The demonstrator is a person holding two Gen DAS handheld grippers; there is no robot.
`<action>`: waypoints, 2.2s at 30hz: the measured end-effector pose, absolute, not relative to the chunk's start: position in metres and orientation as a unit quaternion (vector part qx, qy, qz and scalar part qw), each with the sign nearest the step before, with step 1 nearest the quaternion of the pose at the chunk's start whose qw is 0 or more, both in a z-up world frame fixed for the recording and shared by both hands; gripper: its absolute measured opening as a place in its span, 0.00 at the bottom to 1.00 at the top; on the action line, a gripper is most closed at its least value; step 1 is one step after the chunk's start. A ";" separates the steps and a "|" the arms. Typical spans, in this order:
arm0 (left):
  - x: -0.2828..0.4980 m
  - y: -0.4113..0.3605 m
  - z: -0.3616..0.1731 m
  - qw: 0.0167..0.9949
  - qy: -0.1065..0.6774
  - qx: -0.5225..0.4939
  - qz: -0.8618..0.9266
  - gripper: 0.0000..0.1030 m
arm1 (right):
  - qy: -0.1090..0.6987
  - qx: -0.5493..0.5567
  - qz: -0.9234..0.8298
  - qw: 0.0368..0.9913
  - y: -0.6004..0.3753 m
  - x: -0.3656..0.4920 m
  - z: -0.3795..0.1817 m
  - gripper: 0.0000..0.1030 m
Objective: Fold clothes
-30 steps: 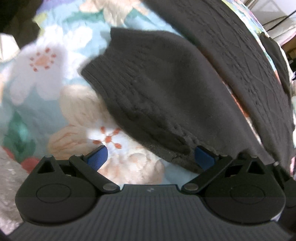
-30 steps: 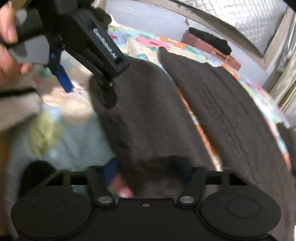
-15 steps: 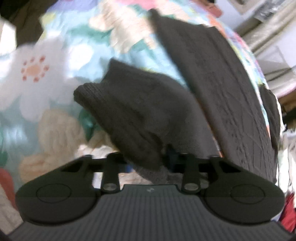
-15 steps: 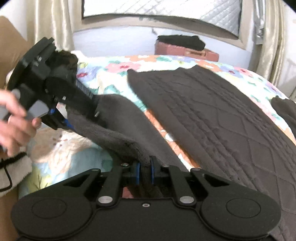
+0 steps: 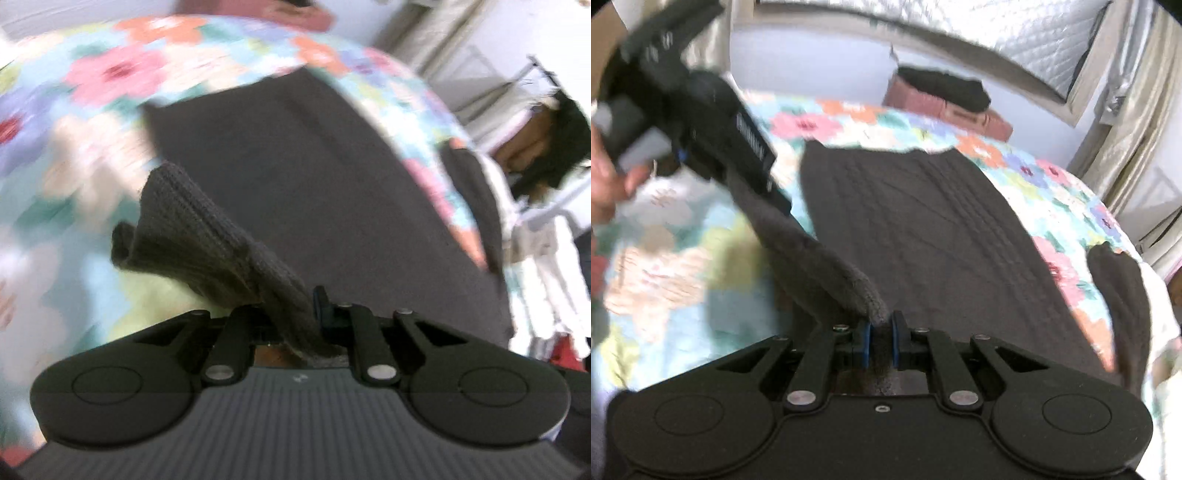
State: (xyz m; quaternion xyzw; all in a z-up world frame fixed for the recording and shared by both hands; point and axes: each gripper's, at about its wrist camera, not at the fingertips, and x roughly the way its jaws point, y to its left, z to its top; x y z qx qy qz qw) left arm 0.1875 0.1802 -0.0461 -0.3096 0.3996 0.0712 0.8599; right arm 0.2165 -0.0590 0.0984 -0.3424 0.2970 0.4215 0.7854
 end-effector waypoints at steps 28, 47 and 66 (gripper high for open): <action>0.372 0.164 -0.096 0.911 0.361 -0.197 -0.033 0.10 | 0.513 -0.052 0.277 0.811 -0.265 0.358 0.023 0.56; 0.395 0.153 -0.074 0.904 0.359 -0.231 -0.032 0.31 | 0.410 -0.019 0.287 0.865 -0.289 0.284 0.001 0.18; 0.361 0.164 -0.091 0.903 0.400 -0.156 0.025 0.67 | 0.462 -0.015 0.226 0.857 -0.312 0.269 -0.002 0.29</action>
